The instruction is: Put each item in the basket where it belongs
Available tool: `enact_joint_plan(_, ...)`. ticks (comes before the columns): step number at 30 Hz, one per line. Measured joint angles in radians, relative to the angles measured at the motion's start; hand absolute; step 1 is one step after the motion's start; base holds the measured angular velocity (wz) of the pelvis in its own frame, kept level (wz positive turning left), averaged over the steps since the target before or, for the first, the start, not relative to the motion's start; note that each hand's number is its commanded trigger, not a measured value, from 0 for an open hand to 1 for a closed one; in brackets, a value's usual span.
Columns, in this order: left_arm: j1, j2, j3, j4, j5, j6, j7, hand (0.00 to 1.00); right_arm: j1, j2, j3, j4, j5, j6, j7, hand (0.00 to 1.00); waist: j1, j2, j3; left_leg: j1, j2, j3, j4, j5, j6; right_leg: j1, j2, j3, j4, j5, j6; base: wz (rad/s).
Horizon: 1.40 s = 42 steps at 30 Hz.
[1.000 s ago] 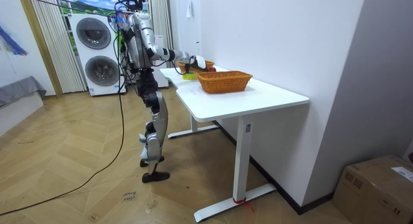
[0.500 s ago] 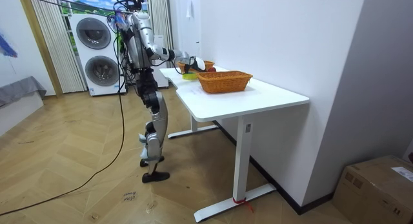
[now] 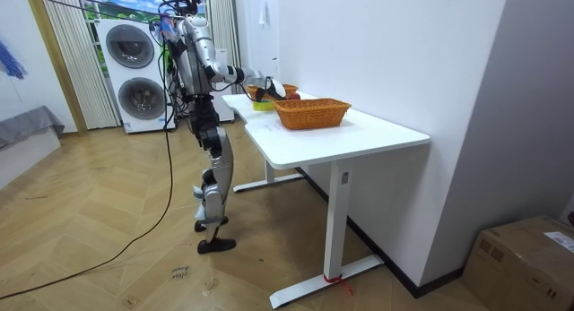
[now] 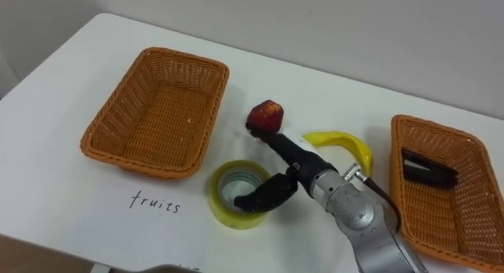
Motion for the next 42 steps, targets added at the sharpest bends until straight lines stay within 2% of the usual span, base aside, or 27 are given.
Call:
enact_joint_plan(5, -0.003, 0.002, 0.001, 0.0, 0.0, 0.0, -0.004, 0.0, 0.0, 0.0, -0.001, 0.0, -0.003, 0.001, 0.027, 0.0, 0.001, -0.01, -0.002, 0.0, 0.0, 0.0, 0.001, 0.0, 0.0, 0.002, 0.0, 0.0, -0.003, 0.001, 0.0, 0.0)
enact_joint_plan(22, -0.003, 0.008, 0.006, -0.017, -0.002, 0.0, -0.019, 0.0, -0.005, 0.0, -0.004, -0.03, -0.042, 0.043, 0.086, 0.0, 0.01, -0.017, -0.0008, 0.0, 0.0, 0.0, 0.001, 0.0, 0.0, 0.005, 0.001, -0.001, -0.011, 0.004, 0.0, 0.0)
enact_joint_plan(37, -0.003, 0.009, 0.02, -0.038, -0.002, 0.001, -0.019, 0.0, -0.019, 0.0, -0.007, -0.041, -0.108, 0.044, 0.127, 0.0, 0.024, -0.02, -0.0011, -0.002, 0.0, 0.0, 0.0, 0.0, 0.0, 0.002, 0.001, -0.002, -0.011, 0.004, 0.0, 0.0)
enact_joint_plan(42, -0.003, 0.016, 0.038, -0.038, -0.001, 0.001, -0.017, 0.0, -0.022, 0.0, -0.005, -0.053, -0.156, 0.044, 0.162, 0.02, 0.027, -0.044, -0.0039, -0.001, 0.0, -0.001, -0.001, 0.0, 0.0, 0.002, 0.001, -0.001, -0.012, 0.004, 0.0, 0.0)
